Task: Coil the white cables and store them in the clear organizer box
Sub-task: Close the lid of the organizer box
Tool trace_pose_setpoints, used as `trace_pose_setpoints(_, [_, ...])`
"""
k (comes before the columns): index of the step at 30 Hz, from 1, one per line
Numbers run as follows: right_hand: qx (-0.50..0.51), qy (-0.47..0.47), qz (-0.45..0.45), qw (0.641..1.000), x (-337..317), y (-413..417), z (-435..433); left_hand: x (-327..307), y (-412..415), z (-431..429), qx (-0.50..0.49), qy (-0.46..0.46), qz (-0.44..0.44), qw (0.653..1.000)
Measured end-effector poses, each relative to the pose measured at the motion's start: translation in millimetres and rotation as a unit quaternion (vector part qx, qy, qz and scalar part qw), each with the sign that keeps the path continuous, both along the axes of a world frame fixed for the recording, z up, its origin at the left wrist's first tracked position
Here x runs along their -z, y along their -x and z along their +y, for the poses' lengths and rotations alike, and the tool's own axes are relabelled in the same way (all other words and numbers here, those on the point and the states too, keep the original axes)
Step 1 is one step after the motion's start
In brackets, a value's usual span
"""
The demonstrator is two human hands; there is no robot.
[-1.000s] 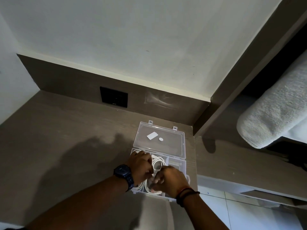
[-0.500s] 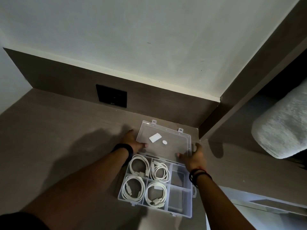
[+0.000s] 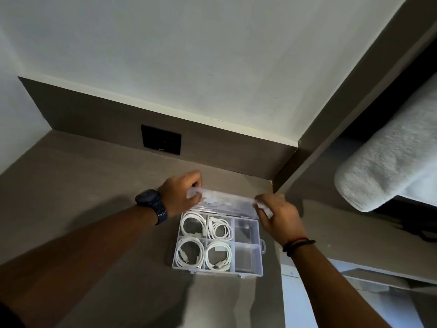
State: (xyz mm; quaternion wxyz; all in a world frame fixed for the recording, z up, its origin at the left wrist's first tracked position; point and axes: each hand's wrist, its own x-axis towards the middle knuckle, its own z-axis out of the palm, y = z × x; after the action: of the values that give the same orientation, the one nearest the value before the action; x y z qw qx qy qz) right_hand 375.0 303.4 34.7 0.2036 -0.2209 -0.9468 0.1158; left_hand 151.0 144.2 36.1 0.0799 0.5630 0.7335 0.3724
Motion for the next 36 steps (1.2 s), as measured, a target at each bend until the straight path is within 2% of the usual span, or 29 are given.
trace_pose_setpoints(2, [-0.044, -0.048, -0.045, 0.997, 1.8, -8.5, -12.9, 4.8, -6.3, -10.1, 0.035, 0.052, 0.067, 0.996])
trace_pose_setpoints(5, [-0.090, -0.065, -0.095, 0.989, 8.2, -18.4, -28.6, 19.4, -17.3, -28.4, 0.100, 0.130, 0.119, 0.979])
trace_pose_setpoints(7, [-0.101, -0.021, -0.169, 0.980, 17.1, -23.6, -34.1, 31.5, -19.4, -43.6, 0.147, 0.133, 0.135, 0.971])
trace_pose_setpoints(9, [-0.099, 0.044, -0.289, 0.951, 30.8, -30.0, -36.7, 40.4, -15.7, -57.2, 0.203, 0.187, 0.143, 0.950])
trace_pose_setpoints(11, [-0.098, 0.073, -0.371, 0.921, 44.2, -35.5, -42.1, 47.5, -16.1, -67.1, 0.235, 0.227, 0.225, 0.918])
trace_pose_setpoints(13, [-0.083, 0.082, -0.352, 0.929, 53.7, -37.7, -49.3, 52.3, -23.2, -71.1, 0.241, 0.254, 0.272, 0.897])
trace_pose_setpoints(17, [-0.045, 0.111, -0.303, 0.945, 61.7, -36.3, -54.2, 73.7, -31.4, -67.3, 0.240, 0.184, 0.269, 0.914])
trace_pose_setpoints(20, [-0.043, 0.098, -0.277, 0.955, 62.4, -32.4, -51.7, 77.7, -30.6, -60.3, 0.228, 0.213, 0.265, 0.912])
trace_pose_setpoints(21, [-0.049, 0.073, -0.258, 0.962, 61.0, -31.1, -51.0, 78.5, -29.2, -57.2, 0.217, 0.241, 0.267, 0.908])
trace_pose_setpoints(22, [-0.062, 0.029, -0.236, 0.969, 61.4, -30.0, -48.8, 81.3, -28.9, -54.6, 0.208, 0.231, 0.258, 0.915])
trace_pose_setpoints(24, [-0.076, -0.033, -0.234, 0.969, 65.0, -28.0, -44.3, 86.3, -27.4, -48.9, 0.204, 0.256, 0.268, 0.906])
trace_pose_setpoints(26, [-0.076, -0.065, -0.224, 0.970, 69.7, -24.6, -41.6, 84.4, -26.6, -39.6, 0.175, 0.247, 0.313, 0.900])
trace_pose_setpoints(30, [-0.053, -0.028, -0.205, 0.977, 82.5, -12.5, -20.8, 95.5, -8.4, -7.9, 0.182, 0.311, 0.311, 0.879])
trace_pose_setpoints(36, [-0.013, 0.062, -0.196, 0.979, 95.3, 24.1, 30.5, 98.1, 33.8, 46.3, 0.151, 0.297, 0.288, 0.897])
